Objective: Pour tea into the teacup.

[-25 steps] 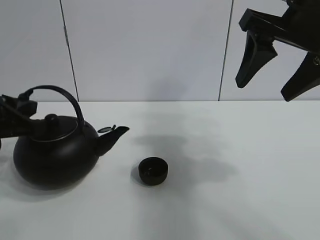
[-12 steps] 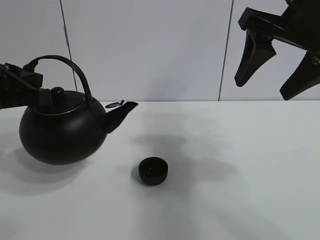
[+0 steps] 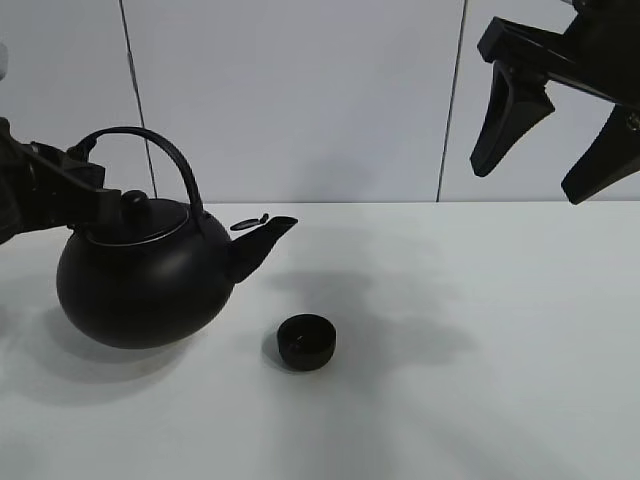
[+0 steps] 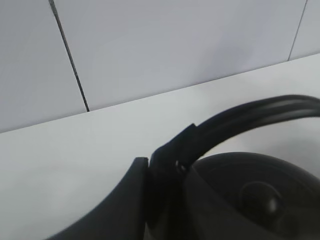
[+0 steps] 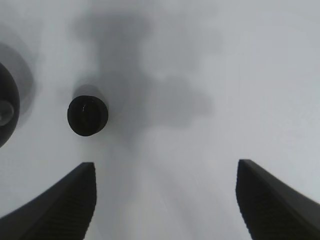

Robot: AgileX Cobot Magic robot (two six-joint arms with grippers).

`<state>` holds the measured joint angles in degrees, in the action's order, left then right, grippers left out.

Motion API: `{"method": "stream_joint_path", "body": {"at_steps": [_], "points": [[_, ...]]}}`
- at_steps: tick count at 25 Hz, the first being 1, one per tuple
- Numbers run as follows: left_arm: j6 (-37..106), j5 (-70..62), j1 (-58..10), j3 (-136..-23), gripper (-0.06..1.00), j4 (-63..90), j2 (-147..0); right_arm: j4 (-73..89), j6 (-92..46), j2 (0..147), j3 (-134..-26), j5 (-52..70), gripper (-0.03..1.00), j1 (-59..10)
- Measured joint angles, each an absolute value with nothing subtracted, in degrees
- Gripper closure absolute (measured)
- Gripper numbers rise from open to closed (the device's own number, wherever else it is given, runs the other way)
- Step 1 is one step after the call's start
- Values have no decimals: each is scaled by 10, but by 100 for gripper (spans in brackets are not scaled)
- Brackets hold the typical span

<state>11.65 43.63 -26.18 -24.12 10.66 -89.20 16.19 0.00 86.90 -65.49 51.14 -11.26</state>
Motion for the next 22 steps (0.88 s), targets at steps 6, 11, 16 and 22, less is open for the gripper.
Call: {"method": "stream_joint_path", "body": {"at_steps": [6,11,16,22], "points": [[144,430,-302,-241,83,218,-892,162,0,869,-655,511,43,-113],[184,423,-336,-252,83,315,-892,162,0,869,-655,507,43,-113],[196,423,-349,-263,83,384,-892,163,0,869,-655,497,43,-113],[209,428,-350,-268,83,360,-892,163,0,869,-655,496,43,-113]]}}
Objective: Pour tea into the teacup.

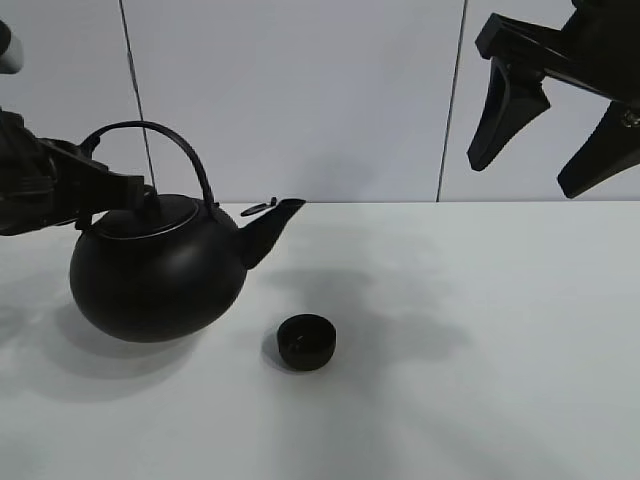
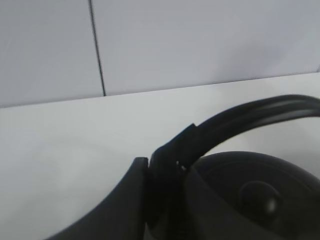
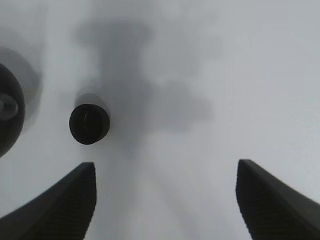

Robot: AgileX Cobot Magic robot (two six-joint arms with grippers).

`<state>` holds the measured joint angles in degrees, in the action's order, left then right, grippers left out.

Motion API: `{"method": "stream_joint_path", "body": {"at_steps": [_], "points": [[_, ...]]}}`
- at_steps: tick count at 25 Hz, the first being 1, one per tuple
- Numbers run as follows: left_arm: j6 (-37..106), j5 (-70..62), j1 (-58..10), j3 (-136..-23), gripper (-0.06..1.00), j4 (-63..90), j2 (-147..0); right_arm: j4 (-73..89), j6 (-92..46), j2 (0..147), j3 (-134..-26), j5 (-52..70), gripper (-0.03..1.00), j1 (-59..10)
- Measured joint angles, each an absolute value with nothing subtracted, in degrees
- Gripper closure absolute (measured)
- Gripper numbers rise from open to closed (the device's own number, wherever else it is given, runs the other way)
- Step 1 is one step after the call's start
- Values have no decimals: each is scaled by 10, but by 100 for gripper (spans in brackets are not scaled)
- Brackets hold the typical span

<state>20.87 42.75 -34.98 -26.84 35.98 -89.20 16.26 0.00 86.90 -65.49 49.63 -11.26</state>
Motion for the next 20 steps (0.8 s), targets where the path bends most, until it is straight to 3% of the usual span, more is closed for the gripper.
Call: {"method": "stream_joint_path", "body": {"at_steps": [9,20], "points": [[259,432,-352,-268,83,247,-892,163,-9,869,-655,489,43,-113],[301,432,-352,-271,83,248,-901,163,-13,869,-655,489,43,-113]]}}
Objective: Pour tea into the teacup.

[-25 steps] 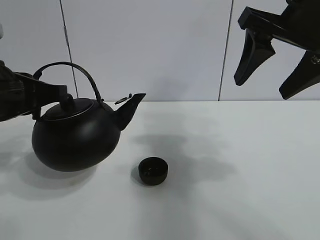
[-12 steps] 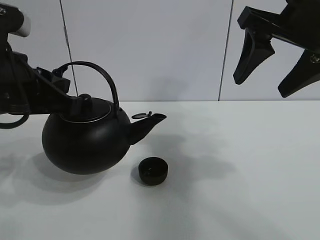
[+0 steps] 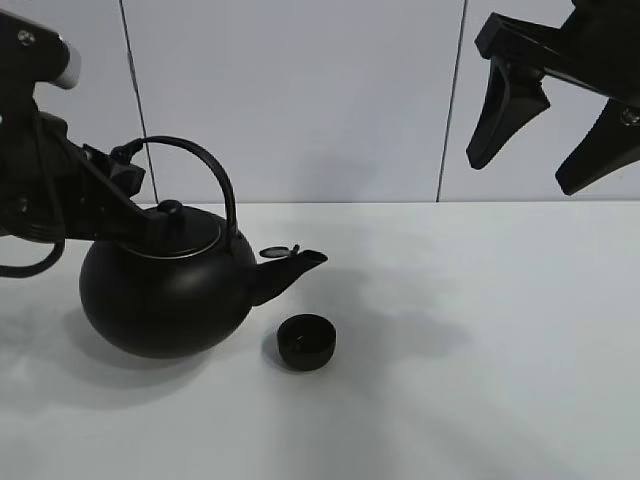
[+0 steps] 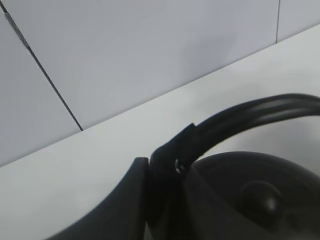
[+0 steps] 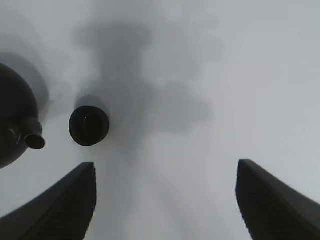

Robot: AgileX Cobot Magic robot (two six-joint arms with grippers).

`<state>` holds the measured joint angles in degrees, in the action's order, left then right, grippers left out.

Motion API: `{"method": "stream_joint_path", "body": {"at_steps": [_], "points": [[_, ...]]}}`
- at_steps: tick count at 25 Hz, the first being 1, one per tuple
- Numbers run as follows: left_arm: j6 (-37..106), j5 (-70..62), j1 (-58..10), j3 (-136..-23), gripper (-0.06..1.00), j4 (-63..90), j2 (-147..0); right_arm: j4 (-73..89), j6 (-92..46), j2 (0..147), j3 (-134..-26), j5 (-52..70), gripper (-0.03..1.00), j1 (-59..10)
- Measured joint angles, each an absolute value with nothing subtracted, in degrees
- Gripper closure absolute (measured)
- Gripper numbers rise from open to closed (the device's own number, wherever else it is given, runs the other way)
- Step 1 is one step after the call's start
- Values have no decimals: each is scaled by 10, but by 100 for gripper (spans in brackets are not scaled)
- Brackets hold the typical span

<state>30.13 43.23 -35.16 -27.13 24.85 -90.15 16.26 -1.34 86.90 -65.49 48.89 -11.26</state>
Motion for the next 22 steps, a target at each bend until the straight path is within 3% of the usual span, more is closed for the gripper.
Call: {"method": "stream_joint_path", "body": {"at_steps": [22], "points": [[348,445,-352,-281,83,260,-949,163,-16,869,-655,493,43,-113]]}}
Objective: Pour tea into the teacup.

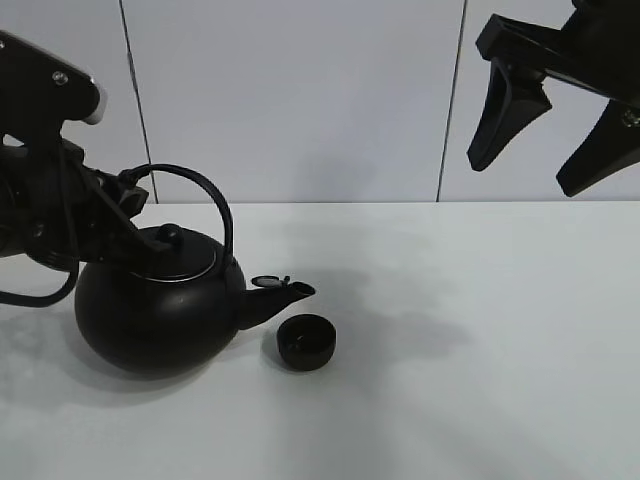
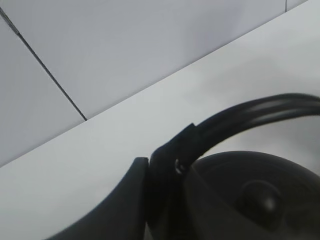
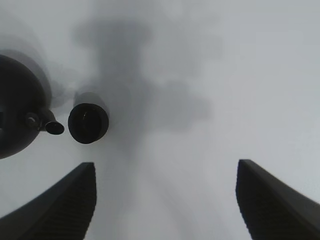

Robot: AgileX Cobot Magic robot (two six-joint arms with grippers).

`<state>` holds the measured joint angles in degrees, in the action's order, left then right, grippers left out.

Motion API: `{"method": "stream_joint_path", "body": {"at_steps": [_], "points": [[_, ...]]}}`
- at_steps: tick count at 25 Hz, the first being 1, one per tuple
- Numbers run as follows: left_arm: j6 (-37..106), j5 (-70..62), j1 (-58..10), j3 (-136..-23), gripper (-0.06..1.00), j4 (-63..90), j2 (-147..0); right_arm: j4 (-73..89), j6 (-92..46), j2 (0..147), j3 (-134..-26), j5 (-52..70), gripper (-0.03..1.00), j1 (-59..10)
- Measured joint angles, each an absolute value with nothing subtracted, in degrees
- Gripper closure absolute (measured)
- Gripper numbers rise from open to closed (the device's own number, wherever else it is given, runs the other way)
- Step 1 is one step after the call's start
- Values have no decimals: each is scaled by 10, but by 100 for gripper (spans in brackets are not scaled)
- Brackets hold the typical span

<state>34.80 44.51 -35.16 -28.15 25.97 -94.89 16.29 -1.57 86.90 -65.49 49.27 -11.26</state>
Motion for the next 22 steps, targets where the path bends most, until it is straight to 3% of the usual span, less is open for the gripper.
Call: {"method": "stream_joint_path", "body": {"at_steps": [22], "points": [[404,446,-352,-281,83,281,-949,163,-16,869,-655,493,43,-113]]}}
